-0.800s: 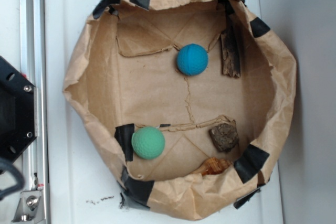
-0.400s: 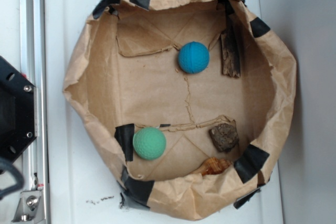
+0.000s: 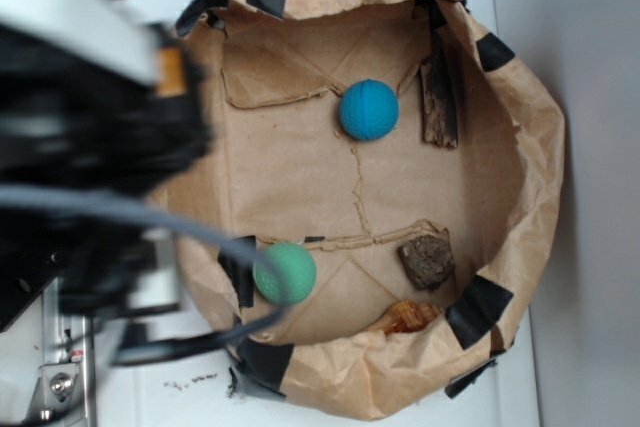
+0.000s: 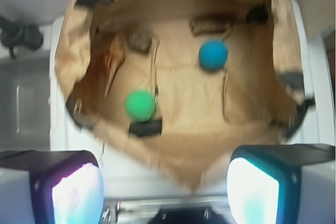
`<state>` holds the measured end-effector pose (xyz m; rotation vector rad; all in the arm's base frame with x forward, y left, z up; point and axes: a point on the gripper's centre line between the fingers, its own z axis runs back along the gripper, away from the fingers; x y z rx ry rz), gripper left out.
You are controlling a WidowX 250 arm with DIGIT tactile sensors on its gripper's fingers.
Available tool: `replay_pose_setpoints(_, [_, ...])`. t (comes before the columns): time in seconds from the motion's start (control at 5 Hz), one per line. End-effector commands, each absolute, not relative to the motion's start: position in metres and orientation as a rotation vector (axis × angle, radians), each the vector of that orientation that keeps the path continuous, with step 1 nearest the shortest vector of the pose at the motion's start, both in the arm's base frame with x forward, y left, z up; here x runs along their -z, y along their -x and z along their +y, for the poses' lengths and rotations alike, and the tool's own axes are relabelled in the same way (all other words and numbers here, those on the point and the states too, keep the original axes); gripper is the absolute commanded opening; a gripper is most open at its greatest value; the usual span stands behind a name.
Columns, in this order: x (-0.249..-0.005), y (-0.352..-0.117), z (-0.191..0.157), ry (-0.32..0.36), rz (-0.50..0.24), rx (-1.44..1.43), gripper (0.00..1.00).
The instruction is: Grab the green ball.
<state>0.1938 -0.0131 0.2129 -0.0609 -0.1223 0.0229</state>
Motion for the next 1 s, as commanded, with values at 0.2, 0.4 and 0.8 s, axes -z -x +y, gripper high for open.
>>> replay_pose_setpoints(0.2, [-0.163,-0.239,0.002,0.094,-0.084,-0.161,1.00])
replay_pose_setpoints(0.4, [-0.144,-0.238,-0.002,0.166,-0.029,-0.204,1.00])
replay_pose_setpoints(0.8, [-0.120,-0.232,-0.022,0.156,0.082,-0.221,1.00])
